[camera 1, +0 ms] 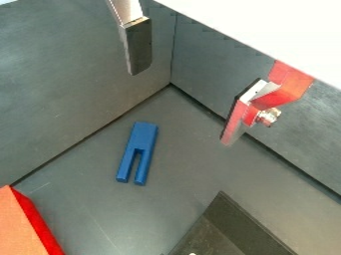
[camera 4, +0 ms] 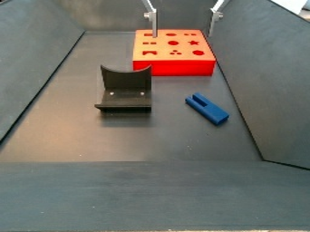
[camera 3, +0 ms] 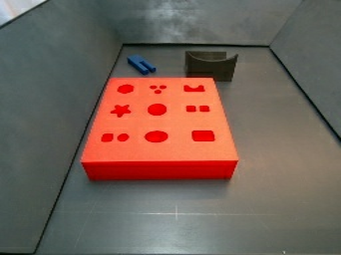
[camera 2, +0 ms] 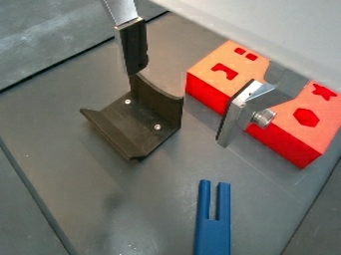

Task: Pick up the square-circle object. Move up. Rotate the square-circle object. Place the square-circle object on the fixture. Regrasp the square-circle object. Move to above the board. Insert the square-circle object.
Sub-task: Pick up the square-circle object.

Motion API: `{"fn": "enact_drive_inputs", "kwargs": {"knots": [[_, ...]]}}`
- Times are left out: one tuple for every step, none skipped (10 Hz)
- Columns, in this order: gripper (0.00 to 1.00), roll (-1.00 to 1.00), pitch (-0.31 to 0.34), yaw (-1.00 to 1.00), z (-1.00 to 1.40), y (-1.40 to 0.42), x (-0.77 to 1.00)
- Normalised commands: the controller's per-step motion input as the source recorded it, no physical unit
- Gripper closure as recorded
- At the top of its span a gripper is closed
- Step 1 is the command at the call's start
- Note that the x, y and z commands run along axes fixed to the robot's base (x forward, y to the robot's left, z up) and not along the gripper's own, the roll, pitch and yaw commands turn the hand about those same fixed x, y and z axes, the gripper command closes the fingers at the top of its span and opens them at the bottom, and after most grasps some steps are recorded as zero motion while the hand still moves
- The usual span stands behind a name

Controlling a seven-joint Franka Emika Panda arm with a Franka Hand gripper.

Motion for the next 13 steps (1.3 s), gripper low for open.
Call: {"fn": "enact_drive_inputs", "kwargs": {"knots": [[0.00,-0.02,0.000,0.71,-0.57,-0.15,-0.12],[0.00,0.15,0.050,0.89,-0.93,-0.26,-0.09],[0.00,0.13,0.057,0.96,-0.90,-0.24,0.00],[0.00,0.08,0.044,1.00,-0.93,-0.08,0.00],[0.00,0.09,0.000,1.00,-0.99,-0.04,-0.06],[0.00,0.00,-0.036,0.79,-1.00,0.05,-0.45],[0.00,-0.17,-0.051,0.39,-0.69,0.00,-0.71],[0.00,-0.25,-0.071,0.33,-0.57,0.00,-0.69],[0.00,-0.26,-0.090,0.29,-0.53,0.00,-0.69],[0.00,-0.27,-0.116,0.30,-0.49,0.00,-0.69],[0.00,-0.28,-0.091,0.28,-0.50,0.00,-0.53],[0.00,-0.22,0.000,0.05,-0.66,-0.01,0.00],[0.00,-0.19,0.020,0.00,-0.71,-0.06,0.25]]}}
